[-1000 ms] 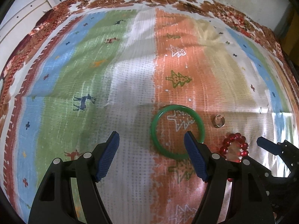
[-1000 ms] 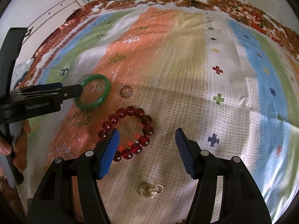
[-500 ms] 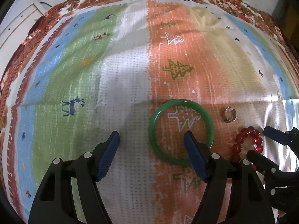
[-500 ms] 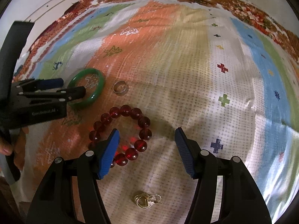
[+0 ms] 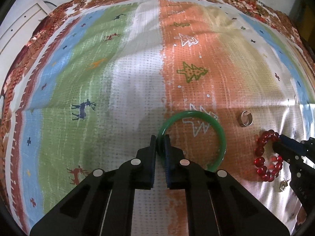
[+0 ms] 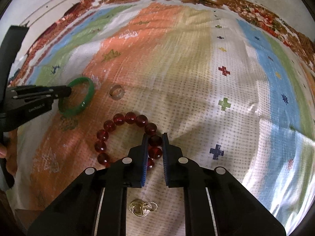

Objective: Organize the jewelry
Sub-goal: 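Grasp the green jade bangle with the left tool while the right tool grasps the red bead bracelet, then carry the green bangle and red bracelet over the silver tin and open both tools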

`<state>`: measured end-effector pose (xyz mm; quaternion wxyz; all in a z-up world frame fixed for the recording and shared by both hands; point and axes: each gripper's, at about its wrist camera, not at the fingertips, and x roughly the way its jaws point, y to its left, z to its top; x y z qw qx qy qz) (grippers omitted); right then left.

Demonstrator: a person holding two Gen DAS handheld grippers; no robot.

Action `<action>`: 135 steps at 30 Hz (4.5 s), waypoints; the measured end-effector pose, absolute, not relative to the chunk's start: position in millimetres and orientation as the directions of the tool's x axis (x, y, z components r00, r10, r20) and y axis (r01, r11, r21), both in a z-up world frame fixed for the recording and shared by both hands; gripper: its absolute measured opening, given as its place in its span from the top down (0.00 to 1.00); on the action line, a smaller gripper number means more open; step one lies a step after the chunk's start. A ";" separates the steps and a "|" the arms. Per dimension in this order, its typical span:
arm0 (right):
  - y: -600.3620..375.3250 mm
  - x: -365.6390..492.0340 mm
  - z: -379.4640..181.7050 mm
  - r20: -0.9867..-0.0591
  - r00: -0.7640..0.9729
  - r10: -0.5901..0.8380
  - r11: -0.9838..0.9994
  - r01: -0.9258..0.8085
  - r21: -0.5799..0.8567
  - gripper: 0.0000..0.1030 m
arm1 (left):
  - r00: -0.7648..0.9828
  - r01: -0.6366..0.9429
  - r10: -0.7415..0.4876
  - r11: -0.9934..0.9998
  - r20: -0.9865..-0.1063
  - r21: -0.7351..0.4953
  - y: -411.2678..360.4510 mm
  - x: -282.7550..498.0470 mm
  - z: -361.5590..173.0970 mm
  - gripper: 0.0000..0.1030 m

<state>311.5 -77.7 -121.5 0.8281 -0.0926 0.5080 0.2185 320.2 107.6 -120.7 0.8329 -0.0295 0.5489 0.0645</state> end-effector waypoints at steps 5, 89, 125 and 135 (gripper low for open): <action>-73.4 304.7 -117.4 -0.874 0.402 0.271 0.878 -0.476 0.053 0.87 | 0.395 -0.138 0.073 0.990 -0.916 0.019 105.4 317.8 -112.7 0.94; -121.9 149.6 8.8 -0.698 0.551 0.457 0.826 -0.554 0.104 0.87 | 0.647 -0.038 -0.055 0.994 -0.760 -0.104 45.5 134.6 10.8 0.92; -132.1 79.1 6.5 -0.704 0.505 0.500 0.780 -0.615 0.113 0.87 | 0.673 0.029 -0.068 0.997 -0.736 -0.065 13.9 67.3 8.5 0.92; -132.5 80.4 1.1 -0.718 0.489 0.495 0.785 -0.606 0.129 0.86 | 0.653 0.054 -0.077 0.997 -0.753 -0.055 4.9 65.6 2.0 0.90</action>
